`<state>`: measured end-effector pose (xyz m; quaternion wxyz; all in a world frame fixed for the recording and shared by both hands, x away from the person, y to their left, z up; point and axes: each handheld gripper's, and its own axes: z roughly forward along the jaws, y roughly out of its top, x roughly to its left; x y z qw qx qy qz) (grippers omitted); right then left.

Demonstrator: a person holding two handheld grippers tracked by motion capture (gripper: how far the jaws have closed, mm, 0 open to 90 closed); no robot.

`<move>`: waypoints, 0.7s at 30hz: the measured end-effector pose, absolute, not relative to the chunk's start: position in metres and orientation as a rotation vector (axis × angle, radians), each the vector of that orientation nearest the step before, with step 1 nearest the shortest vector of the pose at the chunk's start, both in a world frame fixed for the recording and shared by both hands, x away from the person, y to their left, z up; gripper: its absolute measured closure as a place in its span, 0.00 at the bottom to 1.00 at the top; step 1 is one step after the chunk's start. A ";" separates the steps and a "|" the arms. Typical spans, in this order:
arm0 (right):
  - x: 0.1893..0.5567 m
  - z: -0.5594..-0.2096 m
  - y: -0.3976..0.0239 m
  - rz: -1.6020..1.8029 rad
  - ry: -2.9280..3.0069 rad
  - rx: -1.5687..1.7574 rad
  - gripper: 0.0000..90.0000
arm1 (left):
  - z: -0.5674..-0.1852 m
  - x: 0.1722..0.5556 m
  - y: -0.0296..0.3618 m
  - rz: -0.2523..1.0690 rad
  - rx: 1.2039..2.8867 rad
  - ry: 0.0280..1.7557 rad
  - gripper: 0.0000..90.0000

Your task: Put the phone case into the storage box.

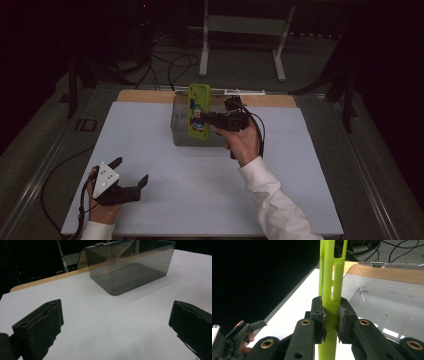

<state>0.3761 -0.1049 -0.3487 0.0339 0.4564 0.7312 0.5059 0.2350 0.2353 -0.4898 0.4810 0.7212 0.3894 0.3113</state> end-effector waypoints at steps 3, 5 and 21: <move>0.379 -0.347 -0.104 1.554 2.255 1.410 0.87 | -0.490 0.235 0.235 0.757 1.766 0.950 0.00; 0.381 -0.345 -0.104 1.547 2.255 1.409 0.87 | -0.490 0.235 0.235 0.756 1.767 0.949 0.00; 0.397 -0.340 -0.105 1.471 2.259 1.432 0.87 | -0.490 0.235 0.234 0.763 1.761 0.948 0.00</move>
